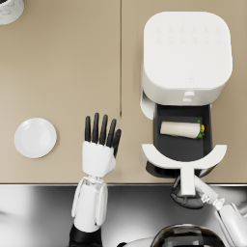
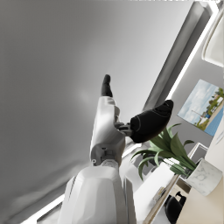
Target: Pick up the chicken rolls and place it into the air fryer
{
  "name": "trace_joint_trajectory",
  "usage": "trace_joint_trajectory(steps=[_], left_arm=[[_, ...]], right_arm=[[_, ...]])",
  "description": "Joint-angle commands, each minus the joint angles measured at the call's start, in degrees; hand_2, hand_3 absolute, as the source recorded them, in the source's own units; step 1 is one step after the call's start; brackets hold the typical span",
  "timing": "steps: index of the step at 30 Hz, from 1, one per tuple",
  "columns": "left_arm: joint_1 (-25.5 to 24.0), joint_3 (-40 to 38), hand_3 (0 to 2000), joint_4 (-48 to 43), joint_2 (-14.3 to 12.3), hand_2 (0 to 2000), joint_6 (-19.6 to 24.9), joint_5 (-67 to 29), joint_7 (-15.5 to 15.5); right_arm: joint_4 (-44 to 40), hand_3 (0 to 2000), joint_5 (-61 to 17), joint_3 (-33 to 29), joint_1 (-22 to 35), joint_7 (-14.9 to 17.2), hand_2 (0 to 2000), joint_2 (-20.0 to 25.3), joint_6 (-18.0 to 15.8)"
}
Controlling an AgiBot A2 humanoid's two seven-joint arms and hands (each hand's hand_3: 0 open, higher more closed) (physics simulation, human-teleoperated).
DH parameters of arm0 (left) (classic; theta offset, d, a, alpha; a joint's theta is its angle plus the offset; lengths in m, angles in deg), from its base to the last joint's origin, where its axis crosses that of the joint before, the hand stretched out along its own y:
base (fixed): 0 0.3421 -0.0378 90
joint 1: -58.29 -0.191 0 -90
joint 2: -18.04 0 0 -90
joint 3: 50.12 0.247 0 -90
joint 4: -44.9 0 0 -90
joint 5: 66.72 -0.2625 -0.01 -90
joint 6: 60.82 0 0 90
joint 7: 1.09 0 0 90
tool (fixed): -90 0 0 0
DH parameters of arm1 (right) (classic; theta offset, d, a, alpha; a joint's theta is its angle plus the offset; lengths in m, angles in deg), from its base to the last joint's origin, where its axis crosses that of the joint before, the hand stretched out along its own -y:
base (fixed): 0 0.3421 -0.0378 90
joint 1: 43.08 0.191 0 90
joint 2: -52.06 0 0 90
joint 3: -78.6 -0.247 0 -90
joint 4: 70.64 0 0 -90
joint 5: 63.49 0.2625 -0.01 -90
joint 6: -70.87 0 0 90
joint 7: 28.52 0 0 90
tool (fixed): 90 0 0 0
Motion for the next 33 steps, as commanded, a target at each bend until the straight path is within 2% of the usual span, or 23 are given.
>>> trace_joint_trajectory(steps=[1,5,11,14,19,26,33], left_arm=[[-3.7,-11.3,0,-3.7,-1.4,0,0.0,0.0,0.0],[-6.1,-16.6,0,-3.8,-2.6,0,0.0,0.0,0.0],[-8.0,-19.7,0,-4.2,-3.2,0,0.0,0.0,0.0],[-8.2,-19.9,0,-3.7,-2.9,0,0.0,0.0,0.0],[-9.0,-19.9,0,-3.1,-2.7,0,0.0,0.0,0.0],[-8.4,-19.8,0,-1.9,-1.3,0,-0.1,0.0,0.0],[-7.4,-18.7,0,-0.1,0.2,0,-0.1,0.0,0.0]], right_arm=[[8.3,2000,0.0,20.7,1.9,-0.2,2000,4.3,0.4],[4.7,2000,0.0,14.8,4.0,-0.5,2000,8.5,0.0],[0.4,2000,-0.1,4.8,9.1,0.5,2000,15.4,-1.5],[-3.0,2000,-0.1,2.1,12.0,1.0,2000,18.0,-2.5],[-11.1,2000,-0.2,-0.8,19.1,1.1,2000,21.2,-4.4],[-24.3,2000,-0.3,0.2,30.7,0.7,2000,21.1,-3.8],[-36.1,2000,-0.2,-1.4,39.4,0.1,2000,23.0,-3.8]])
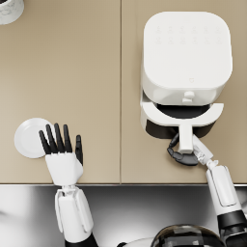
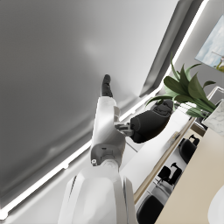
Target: Pick up the chicken rolls and place it into the air fryer
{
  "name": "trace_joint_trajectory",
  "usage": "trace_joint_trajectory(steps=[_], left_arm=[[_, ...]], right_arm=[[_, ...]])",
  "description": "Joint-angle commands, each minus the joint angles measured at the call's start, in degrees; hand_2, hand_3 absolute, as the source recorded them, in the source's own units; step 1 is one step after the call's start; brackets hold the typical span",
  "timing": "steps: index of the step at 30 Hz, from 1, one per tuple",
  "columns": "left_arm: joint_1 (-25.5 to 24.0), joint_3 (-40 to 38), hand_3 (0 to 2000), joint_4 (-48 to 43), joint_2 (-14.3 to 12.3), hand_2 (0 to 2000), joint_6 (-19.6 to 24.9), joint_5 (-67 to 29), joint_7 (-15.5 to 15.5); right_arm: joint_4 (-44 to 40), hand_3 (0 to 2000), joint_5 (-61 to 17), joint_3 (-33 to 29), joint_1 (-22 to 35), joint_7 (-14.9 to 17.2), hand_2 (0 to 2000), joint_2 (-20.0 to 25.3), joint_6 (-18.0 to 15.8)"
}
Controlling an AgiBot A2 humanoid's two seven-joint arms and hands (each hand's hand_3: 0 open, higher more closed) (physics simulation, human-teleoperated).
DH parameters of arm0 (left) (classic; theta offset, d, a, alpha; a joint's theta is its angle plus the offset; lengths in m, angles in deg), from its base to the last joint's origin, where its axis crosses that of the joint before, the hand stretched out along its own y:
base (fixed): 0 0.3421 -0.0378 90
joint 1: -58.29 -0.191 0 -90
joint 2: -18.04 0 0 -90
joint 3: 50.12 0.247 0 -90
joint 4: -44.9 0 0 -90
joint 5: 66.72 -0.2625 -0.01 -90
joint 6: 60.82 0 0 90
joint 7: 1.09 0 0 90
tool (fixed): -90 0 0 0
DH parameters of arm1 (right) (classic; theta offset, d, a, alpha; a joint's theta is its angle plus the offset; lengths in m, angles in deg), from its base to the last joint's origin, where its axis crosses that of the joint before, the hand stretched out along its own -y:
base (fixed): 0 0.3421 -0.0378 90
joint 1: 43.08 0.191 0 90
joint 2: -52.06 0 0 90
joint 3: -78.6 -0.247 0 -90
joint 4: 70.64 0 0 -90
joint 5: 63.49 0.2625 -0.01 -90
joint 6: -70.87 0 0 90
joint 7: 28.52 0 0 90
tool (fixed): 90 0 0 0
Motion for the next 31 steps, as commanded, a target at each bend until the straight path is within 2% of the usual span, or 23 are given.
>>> trace_joint_trajectory(steps=[1,6,13,15,16,31], left_arm=[[1.4,0.7,0,1.0,1.0,0,0.0,0.0,0.0],[2.0,2.3,0,2.4,1.7,0,0.0,0.0,0.0],[2.5,3.5,0,4.0,2.4,0,0.0,0.0,0.0],[2.3,3.2,0,3.8,2.4,0,0.0,0.0,0.0],[1.6,3.2,0,3.9,2.2,0,0.0,0.0,0.0],[1.6,3.2,0,4.0,2.4,0,0.0,0.0,0.0]], right_arm=[[-4.3,2000,0.0,0.9,14.4,0.0,2000,8.5,-0.2],[-13.2,2000,0.0,2.6,20.5,0.0,2000,10.1,-0.7],[-22.1,2000,0.0,8.2,26.9,-0.4,2000,8.7,0.9],[-19.9,2000,0.2,10.0,26.4,-0.5,2000,7.4,0.7],[-21.7,2000,0.2,6.9,17.4,-0.5,2000,0.8,0.3],[-21.6,2000,0.4,9.4,18.2,-0.5,2000,-0.4,1.3]])
